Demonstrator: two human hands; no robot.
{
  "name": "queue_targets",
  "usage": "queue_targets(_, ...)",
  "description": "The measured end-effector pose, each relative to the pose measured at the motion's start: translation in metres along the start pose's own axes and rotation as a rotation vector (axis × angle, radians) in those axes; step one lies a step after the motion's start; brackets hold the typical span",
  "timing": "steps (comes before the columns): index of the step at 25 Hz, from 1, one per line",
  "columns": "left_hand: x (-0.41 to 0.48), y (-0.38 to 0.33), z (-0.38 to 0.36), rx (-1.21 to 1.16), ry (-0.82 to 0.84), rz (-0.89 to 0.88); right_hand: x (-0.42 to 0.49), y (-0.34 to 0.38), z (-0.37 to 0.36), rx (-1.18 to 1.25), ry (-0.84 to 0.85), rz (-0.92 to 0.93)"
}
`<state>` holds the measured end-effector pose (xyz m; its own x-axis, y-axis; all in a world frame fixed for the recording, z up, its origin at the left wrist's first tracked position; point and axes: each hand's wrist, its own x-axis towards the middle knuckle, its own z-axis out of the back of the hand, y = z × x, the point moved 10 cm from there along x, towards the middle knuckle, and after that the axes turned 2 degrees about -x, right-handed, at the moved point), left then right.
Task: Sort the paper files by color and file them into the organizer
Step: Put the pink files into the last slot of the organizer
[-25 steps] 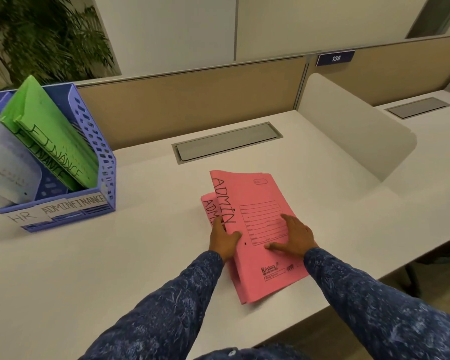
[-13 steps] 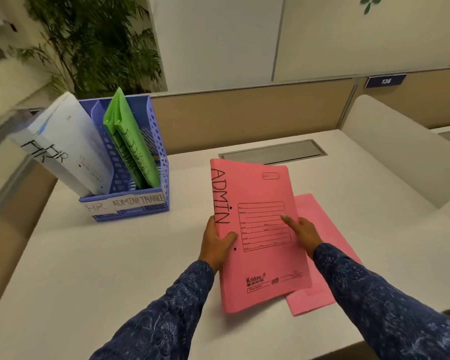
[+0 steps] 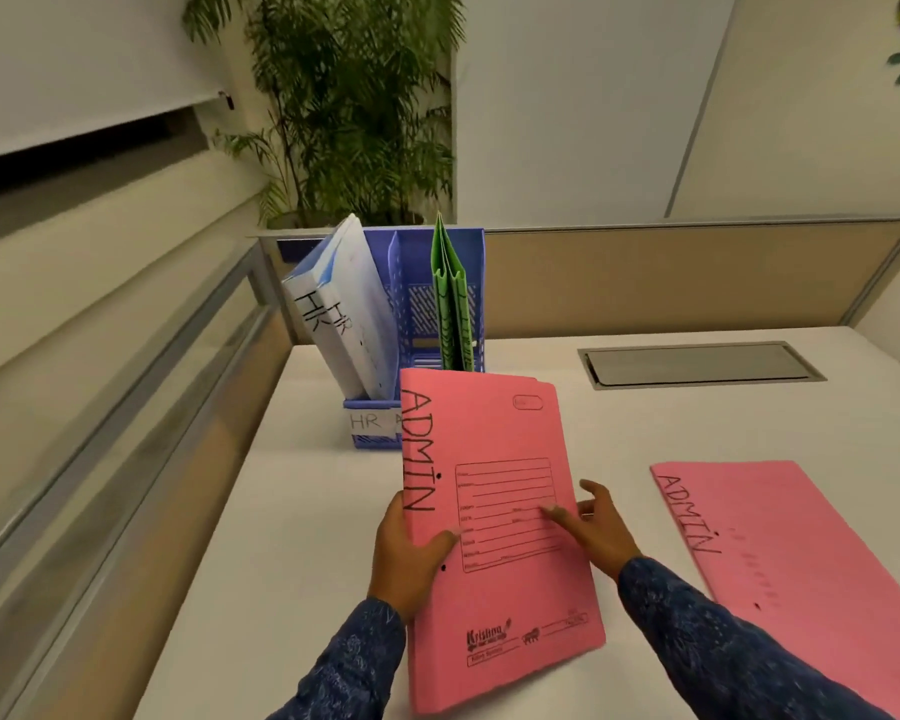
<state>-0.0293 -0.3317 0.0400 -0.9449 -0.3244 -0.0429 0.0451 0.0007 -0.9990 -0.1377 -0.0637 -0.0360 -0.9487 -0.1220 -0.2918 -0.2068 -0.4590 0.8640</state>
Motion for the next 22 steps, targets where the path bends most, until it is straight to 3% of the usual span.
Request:
queue_targets(7,-0.008,-0.017,0.120,-0.025,-0.191,-0.069,-0.018,0.084,-0.082,-0.181,-0.077,0.382)
queue_targets(15,0.012,-0.095,0.161,0.030,-0.276,-0.280,-0.043,0.198,-0.133,-0.218,-0.058,0.732)
queue_targets(18,0.030,-0.134,0.163,0.039,-0.350,-0.387,-0.049,0.230,-0.147,-0.216,0.014,0.808)
queue_targets(22,0.060,-0.174,0.150,-0.005,-0.492,-0.538,-0.038,0.236,-0.171,-0.257,0.137,0.760)
